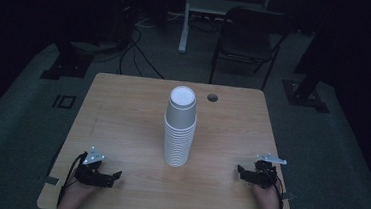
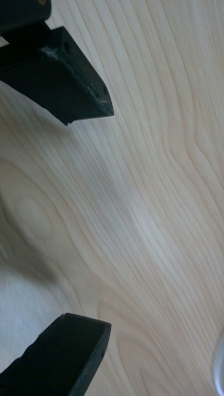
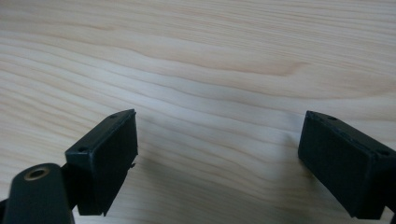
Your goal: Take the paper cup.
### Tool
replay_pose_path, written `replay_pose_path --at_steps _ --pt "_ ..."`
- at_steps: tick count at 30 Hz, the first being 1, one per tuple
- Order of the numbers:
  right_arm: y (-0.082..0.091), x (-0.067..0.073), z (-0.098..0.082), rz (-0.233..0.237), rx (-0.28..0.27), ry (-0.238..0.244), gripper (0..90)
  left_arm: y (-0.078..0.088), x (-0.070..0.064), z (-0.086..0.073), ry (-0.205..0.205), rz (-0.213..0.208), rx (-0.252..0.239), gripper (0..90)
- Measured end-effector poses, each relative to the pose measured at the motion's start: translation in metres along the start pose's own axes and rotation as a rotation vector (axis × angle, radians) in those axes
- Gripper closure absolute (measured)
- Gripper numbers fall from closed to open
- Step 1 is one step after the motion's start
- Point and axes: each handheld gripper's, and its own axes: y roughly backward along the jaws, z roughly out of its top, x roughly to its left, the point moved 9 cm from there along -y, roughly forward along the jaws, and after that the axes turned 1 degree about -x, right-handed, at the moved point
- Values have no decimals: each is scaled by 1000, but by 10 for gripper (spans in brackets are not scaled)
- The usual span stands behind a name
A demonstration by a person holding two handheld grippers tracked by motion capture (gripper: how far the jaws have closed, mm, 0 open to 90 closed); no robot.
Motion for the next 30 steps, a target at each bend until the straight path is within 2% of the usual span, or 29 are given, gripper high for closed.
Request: replay_pose_path --at_steps 1,3,5,8,10,13,21,23,26,30 --pt "0 3 1 15 -4 8 111 0 -2 2 -9 -12 -5 12" --pt "-2 8 3 17 -2 45 107 -1 -4 4 -19 -10 -5 12" --pt "-3 14 3 41 2 69 106 -2 -7 6 -23 -32 -6 12" --pt "-3 21 4 39 -5 105 105 -2 -13 12 -43 -49 -18 12" --pt "-3 24 5 59 -18 106 105 -1 -18 18 -45 -73 -40 12" --pt "-3 26 7 57 -39 115 105 4 -23 31 -60 -96 -67 12" --pt "-5 21 5 24 -46 115 106 13 -38 67 -125 -144 -128 13" --pt "-6 21 2 30 -27 113 106 13 -42 74 -140 -148 -132 12" --pt "-5 20 2 16 -35 118 109 14 -44 81 -157 -144 -139 12" --pt "-8 20 0 2 -13 132 108 12 -47 95 -183 -154 -151 12"
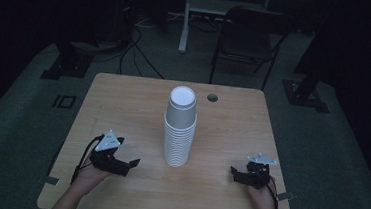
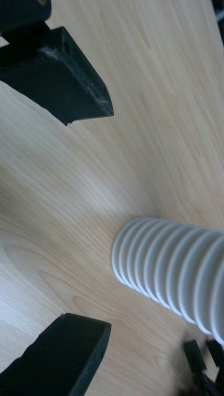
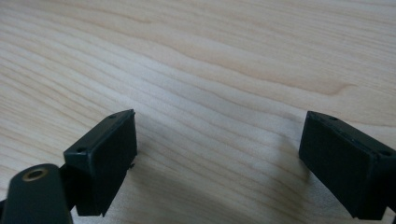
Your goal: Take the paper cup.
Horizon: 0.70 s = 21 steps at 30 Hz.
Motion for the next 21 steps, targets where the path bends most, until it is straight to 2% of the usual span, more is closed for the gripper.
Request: replay_pose_path --at_steps 3,4,8,17,21 --pt "0 -1 0 -1 -3 -4 108 -2 -2 7 -10 -11 -3 12" --pt "0 -1 0 -2 -4 -4 108 -3 -3 12 -13 -29 -11 12" --pt "0 -1 0 -6 -16 -11 108 -3 -8 27 -16 -50 -39 12" --pt "-1 -2 0 -5 -15 -12 108 -2 -20 62 -67 -87 -79 12" --pt "-1 -2 0 -5 -15 -11 108 -3 -28 76 -85 -119 -95 12"
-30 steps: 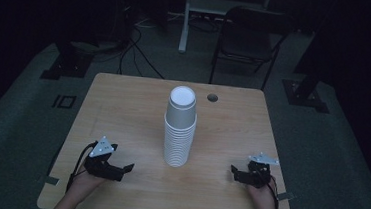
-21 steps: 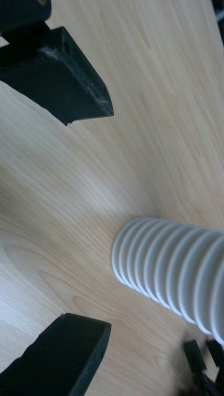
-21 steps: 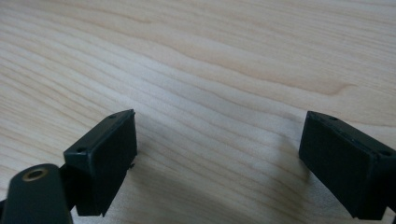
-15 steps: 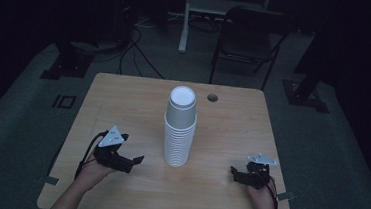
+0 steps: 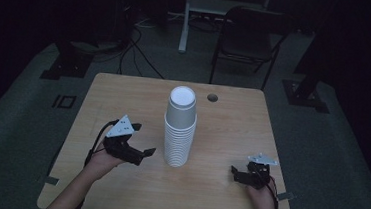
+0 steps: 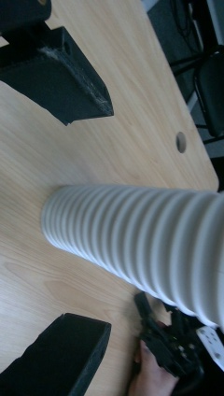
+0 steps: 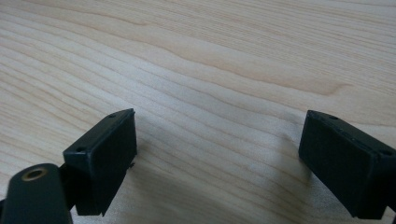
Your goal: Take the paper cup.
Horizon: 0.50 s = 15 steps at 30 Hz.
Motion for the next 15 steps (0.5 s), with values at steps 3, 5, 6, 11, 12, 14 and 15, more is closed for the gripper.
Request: replay_pose_path --at_steps 3,5,6,11,12,14,15 --pt "0 0 0 0 0 0 108 -2 -5 9 -15 -16 -12 12" --pt "0 0 0 0 0 -1 108 -3 -8 14 -31 -21 -15 12" --pt "0 0 0 0 0 0 108 -4 -9 17 -33 -23 -18 12" --pt "0 0 0 2 0 1 108 -9 -13 26 -44 -39 -30 12" --pt "0 0 0 2 0 1 108 -11 -15 29 -45 -48 -32 12" --pt "0 0 0 2 0 2 108 -13 -16 32 -51 -47 -35 12" --pt "0 0 0 2 0 1 108 -14 -17 33 -54 -51 -38 12"
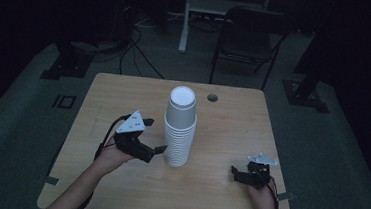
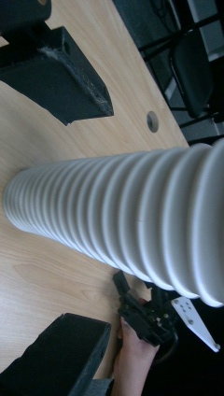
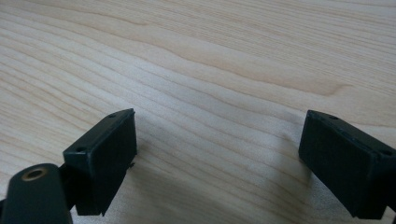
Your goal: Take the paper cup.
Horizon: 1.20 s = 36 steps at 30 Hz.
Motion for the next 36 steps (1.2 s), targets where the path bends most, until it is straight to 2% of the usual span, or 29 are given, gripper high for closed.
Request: replay_pose_path --at_steps 6,11,13,21,22,25,28,30,36 --pt "0 0 0 0 0 1 108 -6 -4 7 -8 -16 -15 12" --pt "0 0 0 0 0 1 108 -9 -3 17 -7 -26 -33 12" --pt "0 0 0 0 0 1 108 -11 -1 21 -14 -16 -38 12" --pt "0 0 0 0 0 0 108 -15 2 36 -16 -31 -64 12" --pt "0 0 0 0 1 0 108 -15 1 38 -10 -43 -71 12" --pt "0 0 0 0 1 -1 108 -19 1 40 -14 -48 -67 12" --pt "0 0 0 -1 0 -2 108 -23 1 43 6 -57 -78 12" --pt "0 0 0 0 0 -2 108 -25 0 45 -3 -53 -77 12" --pt "0 0 0 5 1 2 107 -30 2 46 3 -58 -75 13"
